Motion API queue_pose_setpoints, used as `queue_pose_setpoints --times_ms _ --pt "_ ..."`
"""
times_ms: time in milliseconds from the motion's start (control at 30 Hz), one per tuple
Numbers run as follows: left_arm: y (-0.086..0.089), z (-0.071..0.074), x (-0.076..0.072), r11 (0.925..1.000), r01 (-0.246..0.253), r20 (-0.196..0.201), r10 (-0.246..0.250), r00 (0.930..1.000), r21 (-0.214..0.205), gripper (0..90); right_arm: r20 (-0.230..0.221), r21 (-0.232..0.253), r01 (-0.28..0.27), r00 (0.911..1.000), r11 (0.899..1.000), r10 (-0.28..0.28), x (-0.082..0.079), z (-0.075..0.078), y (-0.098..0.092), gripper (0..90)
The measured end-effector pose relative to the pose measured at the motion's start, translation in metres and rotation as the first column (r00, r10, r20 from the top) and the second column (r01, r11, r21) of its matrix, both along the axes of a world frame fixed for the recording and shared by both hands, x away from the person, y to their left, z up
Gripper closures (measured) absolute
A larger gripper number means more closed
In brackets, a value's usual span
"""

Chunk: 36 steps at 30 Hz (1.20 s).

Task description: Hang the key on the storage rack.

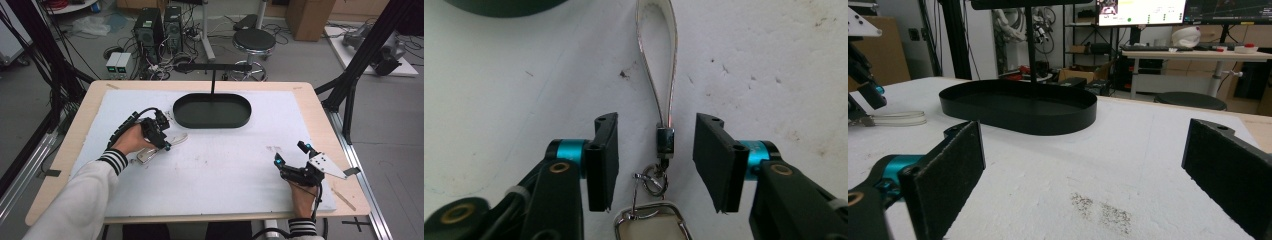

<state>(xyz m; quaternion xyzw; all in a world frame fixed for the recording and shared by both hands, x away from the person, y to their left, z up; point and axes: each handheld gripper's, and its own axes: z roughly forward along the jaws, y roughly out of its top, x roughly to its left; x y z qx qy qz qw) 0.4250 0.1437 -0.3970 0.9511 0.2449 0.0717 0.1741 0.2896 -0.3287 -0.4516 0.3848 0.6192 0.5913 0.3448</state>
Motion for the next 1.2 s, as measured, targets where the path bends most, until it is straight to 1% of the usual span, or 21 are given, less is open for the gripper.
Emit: queue_pose_setpoints --times_ms 133,167,233,267,400,467,500,567,600,633,700,833,900,933,967,1000,1033,1067,1100,1133,1200 --pt "-0.002 -0.002 0.001 0.9995 -0.001 -0.006 0.001 1.0000 0.032 58.7 0.005 -0.003 -0.003 1.0000 1.000 0.003 0.000 0.000 0.000 2.5" --pt "-0.002 -0.003 0.002 0.9995 -0.003 -0.014 0.003 0.9999 0.030 59.9 0.006 -0.004 -0.003 1.0000 1.000 0.003 0.000 0.000 0.000 2.6" --pt "-0.003 -0.002 0.002 0.9993 -0.002 -0.009 0.002 1.0000 0.038 60.7 0.006 -0.004 -0.003 1.0000 1.000 0.003 0.000 0.000 0.000 2.5" --pt "-0.004 -0.002 0.002 0.9994 -0.001 -0.018 0.002 0.9998 0.036 64.0 0.005 -0.005 -0.002 1.0000 1.000 0.003 0.000 0.000 0.000 2.5" --pt "-0.007 -0.002 0.002 0.9989 0.011 -0.033 -0.010 0.9994 0.044 67.7 0.000 0.000 0.000 1.0000 1.000 0.000 0.000 0.000 0.000 2.5" --pt "-0.008 -0.003 0.003 0.9983 0.016 -0.034 -0.014 0.9993 0.056 69.7 -0.001 0.001 0.000 1.0000 1.000 0.000 0.000 0.000 0.000 2.5" --pt "-0.009 -0.004 0.002 0.9982 0.012 -0.031 -0.011 0.9995 0.059 72.5 0.000 0.002 -0.002 1.0000 1.000 0.002 0.000 0.000 0.000 2.6" --pt "-0.010 -0.006 0.003 0.9970 0.026 -0.039 -0.023 0.9990 0.073 73.1 -0.001 0.000 0.000 1.0000 1.000 0.000 0.000 0.000 0.000 2.5" --pt "-0.010 -0.007 0.002 0.9967 0.026 -0.039 -0.023 0.9990 0.076 75.7 -0.001 0.001 -0.001 1.0000 1.000 0.001 0.000 0.000 0.000 2.5" --pt "-0.012 -0.007 0.002 0.9951 0.029 -0.039 -0.025 0.9989 0.095 77.1 0.002 0.001 -0.002 1.0000 1.000 0.002 0.000 0.000 0.000 2.6" --pt "-0.012 -0.008 0.002 0.9950 0.025 -0.043 -0.021 0.9988 0.097 79.6 0.002 0.001 -0.002 1.0000 1.000 0.002 0.000 0.000 0.000 2.6" --pt "-0.012 -0.008 0.002 0.9954 0.018 -0.045 -0.014 0.9989 0.094 80.9 0.003 0.003 -0.003 1.0000 1.000 0.003 0.000 0.000 0.000 2.5" --pt "-0.012 -0.008 0.002 0.9946 0.013 -0.041 -0.008 0.9991 0.103 81.1 0.004 0.002 -0.004 1.0000 1.000 0.004 0.000 0.000 -0.001 2.6" --pt "-0.012 -0.008 0.002 0.9941 0.014 -0.039 -0.010 0.9992 0.108 81.1 -0.003 0.010 -0.003 1.0000 1.000 0.003 -0.001 0.000 0.000 2.6" --pt "-0.012 -0.007 0.002 0.9941 0.011 -0.043 -0.007 0.9990 0.108 81.2 0.003 0.008 -0.001 1.0000 1.000 0.001 0.000 0.000 -0.001 2.6" --pt "-0.012 -0.006 0.001 0.9931 0.009 -0.018 -0.007 0.9998 0.117 81.2 0.003 0.010 -0.001 1.0000 1.000 0.001 0.000 0.000 -0.001 2.5" --pt "-0.012 -0.006 0.001 0.9931 0.009 -0.018 -0.007 0.9998 0.117 81.3 0.003 0.010 0.001 1.0000 1.000 -0.001 0.000 0.000 -0.001 2.5" --pt "-0.012 -0.005 0.001 0.9927 0.004 -0.008 -0.003 1.0000 0.121 81.3 0.003 0.010 0.001 1.0000 1.000 -0.001 0.000 0.000 -0.001 2.5" --pt "-0.011 -0.003 0.001 0.9935 0.008 0.015 -0.010 0.9998 0.113 81.4 0.002 0.010 -0.001 1.0000 1.000 0.000 -0.001 0.000 -0.001 2.6" --pt "-0.011 -0.003 0.001 0.9935 0.008 0.015 -0.010 0.9998 0.113 81.4 0.002 0.011 0.000 1.0000 1.000 0.000 -0.001 0.000 -0.001 2.5" --pt "-0.010 -0.001 0.000 0.9944 0.007 0.035 -0.011 0.9993 0.105 81.3 0.002 0.012 -0.001 1.0000 1.000 0.001 -0.001 0.000 -0.001 2.6"
